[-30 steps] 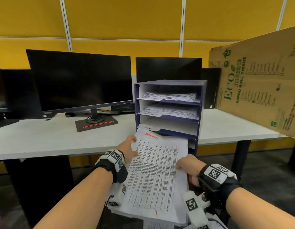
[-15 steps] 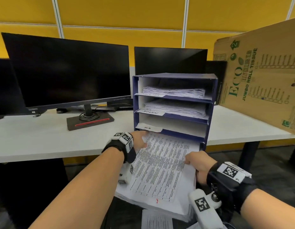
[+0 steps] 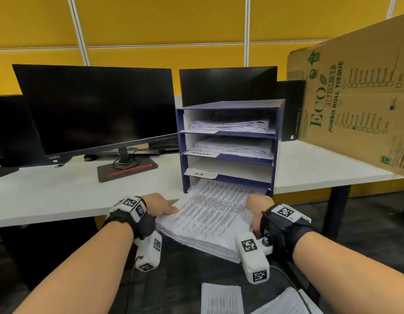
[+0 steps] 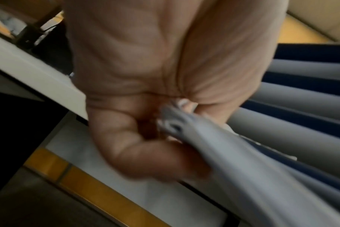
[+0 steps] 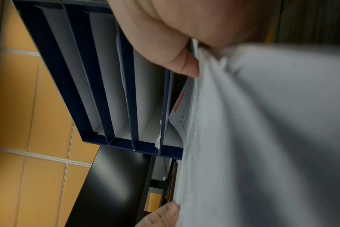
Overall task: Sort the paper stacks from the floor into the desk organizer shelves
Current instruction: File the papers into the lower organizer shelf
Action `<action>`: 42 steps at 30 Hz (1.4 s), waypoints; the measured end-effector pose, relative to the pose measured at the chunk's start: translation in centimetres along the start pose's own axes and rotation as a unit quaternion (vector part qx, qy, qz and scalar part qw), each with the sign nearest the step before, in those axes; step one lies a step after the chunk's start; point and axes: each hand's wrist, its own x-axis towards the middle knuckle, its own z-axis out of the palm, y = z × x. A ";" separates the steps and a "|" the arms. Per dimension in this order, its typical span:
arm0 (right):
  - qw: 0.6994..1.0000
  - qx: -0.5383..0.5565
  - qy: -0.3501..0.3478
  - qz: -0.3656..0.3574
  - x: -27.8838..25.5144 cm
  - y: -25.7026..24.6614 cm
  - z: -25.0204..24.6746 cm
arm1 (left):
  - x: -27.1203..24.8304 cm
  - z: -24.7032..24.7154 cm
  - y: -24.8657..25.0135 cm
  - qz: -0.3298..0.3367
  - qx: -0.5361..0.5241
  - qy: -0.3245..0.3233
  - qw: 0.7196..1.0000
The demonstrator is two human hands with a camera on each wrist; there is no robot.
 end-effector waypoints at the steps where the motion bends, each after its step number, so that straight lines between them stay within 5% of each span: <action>1: 0.998 0.054 0.011 0.008 0.1 0.1 0.4 | -0.6 -0.1 0.2 -0.002 0.019 0.001 1.000; 3: 0.972 0.225 -0.001 0.075 0.8 0.9 1.2 | -1.6 -0.4 0.6 -0.041 -0.019 0.028 0.999; 5: 0.896 0.428 -0.085 0.085 0.8 1.4 1.7 | -2.2 -0.8 1.5 -0.032 -0.031 0.048 0.998; 6: 0.829 0.525 -0.137 0.132 0.7 1.8 1.9 | -2.1 -0.7 1.8 -0.035 -0.029 0.071 0.996; 8: 0.778 0.559 -0.223 0.177 -0.7 2.1 2.0 | -2.2 -0.4 2.5 -0.026 -0.030 0.080 0.996; 11: 0.812 0.508 -0.239 0.161 -1.5 2.3 1.6 | -1.0 0.1 3.3 -0.056 -0.235 0.089 0.966; 15: 0.797 0.562 -0.153 0.160 -0.5 1.4 1.4 | 1.2 1.2 3.7 -0.047 -0.359 0.154 0.919; 18: 0.782 0.601 -0.077 0.144 0.8 1.1 1.2 | 0.3 1.4 4.6 -0.010 -0.476 0.115 0.872; 21: 0.793 0.601 -0.035 0.095 2.3 1.2 1.8 | -0.3 1.2 4.9 0.004 -0.503 0.103 0.858; 25: 0.743 0.666 0.012 0.068 3.0 1.2 2.1 | -0.8 1.8 4.9 0.016 -0.519 0.102 0.849; 29: 0.734 0.677 0.028 0.051 3.2 1.3 1.7 | -1.6 2.3 5.9 0.043 -0.569 0.085 0.817; 33: 0.747 0.659 0.032 0.079 4.2 1.4 2.2 | -1.5 2.3 6.6 0.057 -0.561 0.061 0.823; 35: 0.799 0.585 0.073 0.119 3.4 0.5 1.5 | -1.4 2.0 6.5 0.052 -0.556 0.043 0.828; 37: 0.934 0.313 0.144 0.095 1.4 0.0 1.2 | -1.7 1.7 5.9 0.054 -0.537 0.018 0.842; 38: 0.961 0.226 0.144 0.071 0.7 0.0 1.1 | -1.7 1.6 5.6 0.051 -0.525 0.015 0.850; 42: 0.976 0.177 0.124 0.042 -0.4 -0.5 0.6 | -1.2 1.6 4.6 0.008 -0.461 0.058 0.886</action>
